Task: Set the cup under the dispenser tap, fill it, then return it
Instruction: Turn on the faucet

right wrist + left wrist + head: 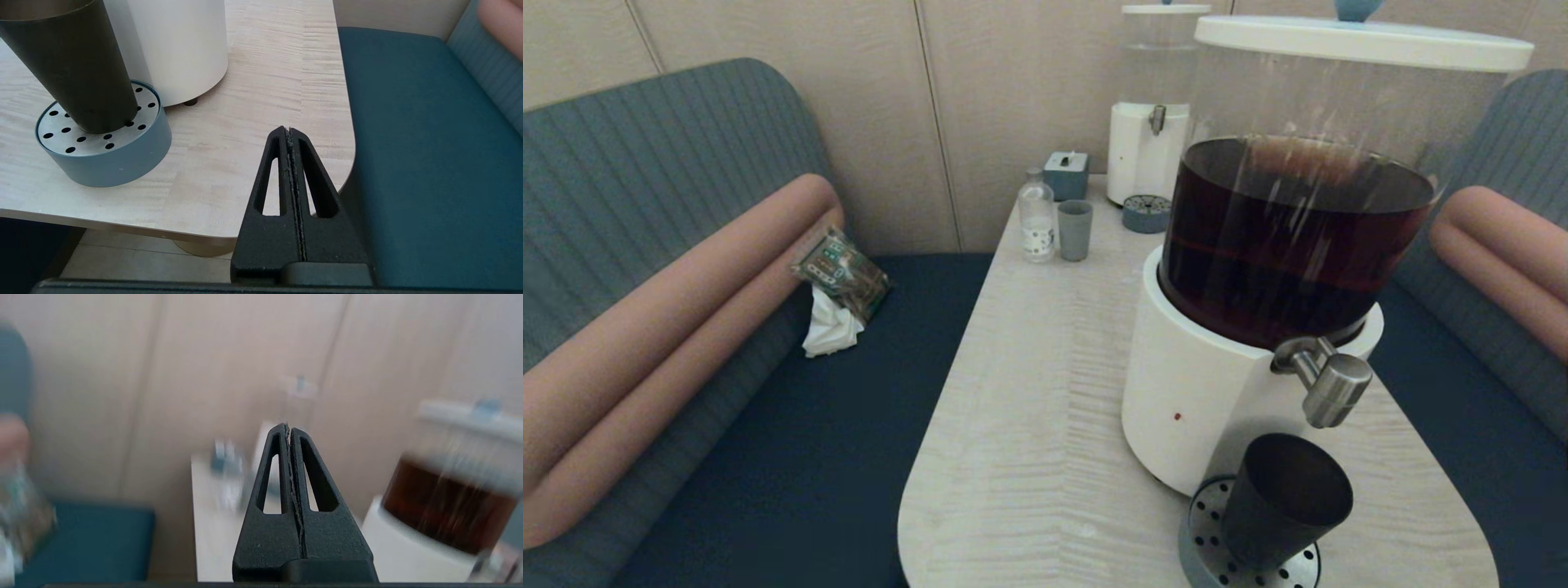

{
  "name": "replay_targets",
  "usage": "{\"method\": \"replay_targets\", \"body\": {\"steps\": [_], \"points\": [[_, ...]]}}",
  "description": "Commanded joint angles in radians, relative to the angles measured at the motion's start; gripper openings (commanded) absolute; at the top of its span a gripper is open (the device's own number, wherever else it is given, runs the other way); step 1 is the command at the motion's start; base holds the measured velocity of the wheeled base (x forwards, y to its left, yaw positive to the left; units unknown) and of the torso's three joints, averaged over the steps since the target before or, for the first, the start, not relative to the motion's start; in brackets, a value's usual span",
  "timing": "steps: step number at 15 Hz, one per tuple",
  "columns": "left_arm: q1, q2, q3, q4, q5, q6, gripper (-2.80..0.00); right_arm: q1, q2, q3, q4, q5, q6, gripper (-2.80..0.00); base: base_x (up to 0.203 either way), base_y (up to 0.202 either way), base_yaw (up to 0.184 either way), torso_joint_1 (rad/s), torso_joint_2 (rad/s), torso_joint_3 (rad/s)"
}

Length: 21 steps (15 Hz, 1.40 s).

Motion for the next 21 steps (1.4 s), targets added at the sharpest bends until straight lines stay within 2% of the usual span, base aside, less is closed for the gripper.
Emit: {"method": "replay_targets", "body": {"steps": [1, 5, 7, 10, 11, 12, 14, 17, 21], "points": [[0.025, -0.236, 0.012, 0.036, 0.016, -0.006, -2.80, 0.000, -0.003, 0.006, -0.001, 0.000, -0.001, -2.80, 0.000, 0.000, 0.000, 0.000, 0.00, 0.000], [0.116, -0.594, -0.033, 0.295, 0.044, -0.010, -2.80, -0.001, -0.003, 0.007, -0.002, 0.000, -0.001, -2.80, 0.000, 0.000, 0.000, 0.000, 0.00, 0.000], [0.156, -0.659, -0.051, 0.306, 0.042, -0.001, -2.80, -0.001, -0.003, 0.008, -0.004, -0.004, 0.001, -2.80, 0.000, 0.000, 0.000, 0.000, 0.00, 0.000], [0.153, -0.720, -0.075, 0.324, -0.057, 0.021, -2.80, -0.001, -0.003, 0.008, -0.004, -0.005, 0.001, -2.80, 0.000, 0.000, 0.000, 0.000, 0.00, 0.000], [0.152, -0.768, -0.086, 0.367, -0.078, 0.022, -2.80, 0.000, -0.003, 0.008, -0.004, -0.004, 0.001, -2.80, 0.000, 0.000, 0.000, 0.000, 0.00, 0.000], [0.152, -0.832, -0.104, 0.456, -0.096, 0.028, -2.80, 0.000, -0.003, 0.008, -0.005, -0.004, 0.001, -2.80, 0.000, 0.000, 0.000, 0.000, 0.00, 0.000], [0.150, -0.873, -0.134, 0.666, -0.121, 0.089, -2.80, -0.001, -0.003, 0.008, -0.011, -0.009, -0.001, -2.80, 0.000, 0.000, 0.000, 0.000, 0.00, 0.000], [0.150, -0.869, 0.011, 0.870, -0.126, 0.231, -2.80, 0.000, -0.003, 0.008, -0.015, -0.009, -0.001, -2.80, 0.000, 0.000, 0.000, 0.000, 0.00, 0.000], [0.150, -0.868, 0.024, 1.203, -0.038, 0.407, -2.80, -0.001, -0.003, 0.008, -0.016, -0.010, -0.010, -2.80, 0.000, 0.000, 0.000, 0.000, 0.00, 0.000]]}}
